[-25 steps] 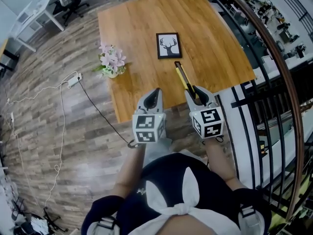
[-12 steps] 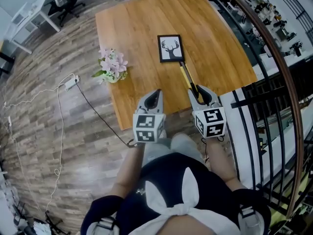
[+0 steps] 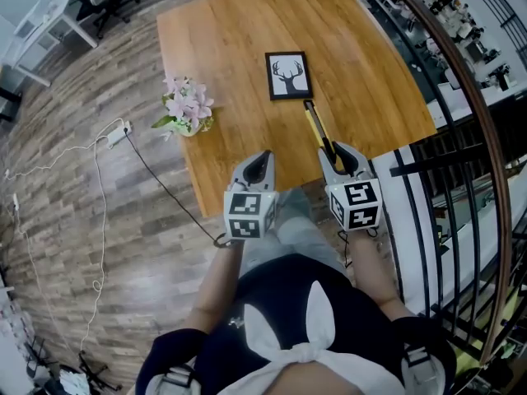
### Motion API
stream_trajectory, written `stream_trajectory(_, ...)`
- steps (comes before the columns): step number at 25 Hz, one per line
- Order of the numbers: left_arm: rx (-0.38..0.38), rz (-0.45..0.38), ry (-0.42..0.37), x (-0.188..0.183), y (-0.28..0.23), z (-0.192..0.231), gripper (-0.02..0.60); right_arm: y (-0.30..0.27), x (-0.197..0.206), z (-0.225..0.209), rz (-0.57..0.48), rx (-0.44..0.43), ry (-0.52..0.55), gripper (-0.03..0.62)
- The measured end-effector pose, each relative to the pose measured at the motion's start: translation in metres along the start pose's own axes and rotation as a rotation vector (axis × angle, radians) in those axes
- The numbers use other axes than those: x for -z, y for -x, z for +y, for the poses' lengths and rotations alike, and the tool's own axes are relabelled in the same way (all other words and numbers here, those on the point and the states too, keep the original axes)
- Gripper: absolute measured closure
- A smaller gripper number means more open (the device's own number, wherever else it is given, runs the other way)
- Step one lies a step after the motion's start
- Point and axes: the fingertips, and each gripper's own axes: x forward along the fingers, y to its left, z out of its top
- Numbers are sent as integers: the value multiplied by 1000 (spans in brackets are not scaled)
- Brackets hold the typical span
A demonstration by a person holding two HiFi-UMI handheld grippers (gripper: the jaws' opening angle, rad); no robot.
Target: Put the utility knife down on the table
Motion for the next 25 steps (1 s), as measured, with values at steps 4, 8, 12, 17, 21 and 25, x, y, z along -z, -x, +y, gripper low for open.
stream_trajectory(4, -14, -15, -4, -7, -9, 12, 574, -11, -1, -3, 3, -3, 8, 477)
stream_trajectory(8, -15, -16, -4, -16, -19, 18, 574, -22, -6, -9, 4, -2, 11, 477)
stream_trajectory(12, -2, -4, -3, -16, -30, 24, 574, -33, -14, -15, 0, 3, 15, 477)
stream_trajectory(17, -5, -5, 0, -24, -43, 33, 574, -48, -17, -23, 0, 5, 14, 477)
stream_trajectory(21, -11, 2, -1, -31, -49, 39, 572, -59, -19, -26, 2, 1, 9, 477)
stream_trajectory(25, -12, 12, -10, -32, -55, 45, 574, -69, -21, -28, -1, -4, -1, 477)
